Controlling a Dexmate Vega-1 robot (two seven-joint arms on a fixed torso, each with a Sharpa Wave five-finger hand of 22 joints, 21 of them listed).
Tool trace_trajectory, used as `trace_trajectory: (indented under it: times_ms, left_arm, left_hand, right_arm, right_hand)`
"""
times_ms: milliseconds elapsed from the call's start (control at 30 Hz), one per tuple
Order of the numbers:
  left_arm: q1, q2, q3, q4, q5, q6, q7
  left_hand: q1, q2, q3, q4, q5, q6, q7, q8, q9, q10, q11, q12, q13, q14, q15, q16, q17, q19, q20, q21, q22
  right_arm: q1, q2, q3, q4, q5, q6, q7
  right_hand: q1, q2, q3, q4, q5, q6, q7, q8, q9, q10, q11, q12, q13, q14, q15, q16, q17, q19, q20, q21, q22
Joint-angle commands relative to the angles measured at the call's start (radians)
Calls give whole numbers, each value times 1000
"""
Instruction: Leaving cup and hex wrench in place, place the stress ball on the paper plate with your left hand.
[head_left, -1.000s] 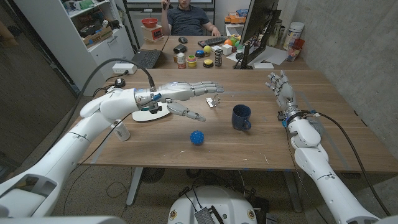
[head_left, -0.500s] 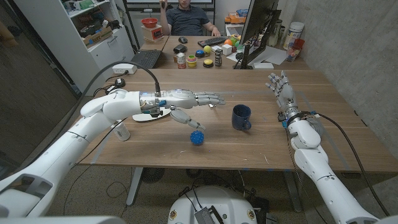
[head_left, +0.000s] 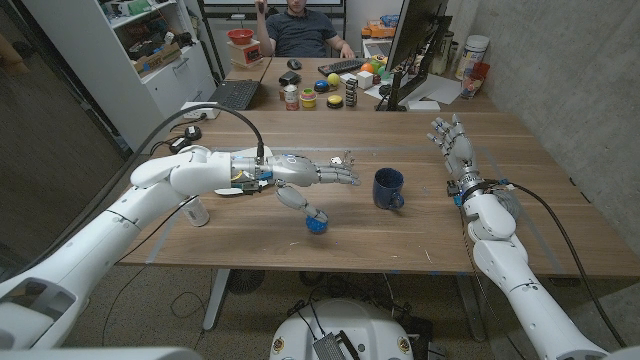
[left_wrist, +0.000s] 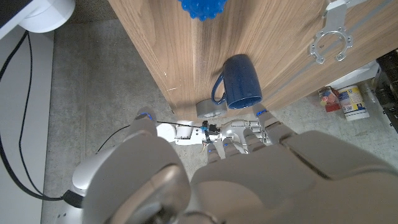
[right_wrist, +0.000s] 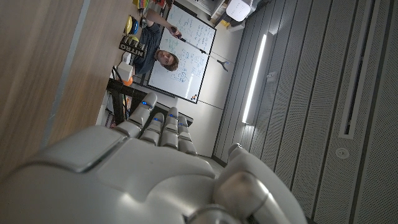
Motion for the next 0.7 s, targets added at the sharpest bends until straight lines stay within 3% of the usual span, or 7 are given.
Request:
trace_trajectory:
  times_ms: [33,300,700]
  left_arm:
    - [-6,43,42,-27,36,47,-17]
    - [-5,72,63,-57,65,90,-37]
    - [-4,102,89,-85,130,113,-19]
  left_hand:
    - [27,0,2,-9,4,-46,-4,9,6,-7,4,8,2,30,-55,13,5,27,0,4,3]
    - [50,3,2,-17,6,-30,-4,14,7,16,3,14,1,52,-57,15,5,46,0,5,3]
    - [157,52,31,-44,7,26,-3,32,10,52,1,16,0,90,-63,8,2,94,-21,8,4]
  right_arm:
    - [0,5,-1,1,8,16,6]
    - [-4,7,-2,1,9,23,6]
    - [-14,9,0,-5,11,34,4]
  right_hand:
    - [6,70,-4,4,4,9,2,7,4,12,-1,8,3,8,2,4,3,13,-50,-8,4]
    - [6,70,-5,4,4,10,2,6,4,13,-2,8,3,10,3,4,3,15,-48,-11,4]
    - [6,71,-5,4,5,11,2,6,4,16,-1,9,3,12,5,4,3,19,-47,-16,4]
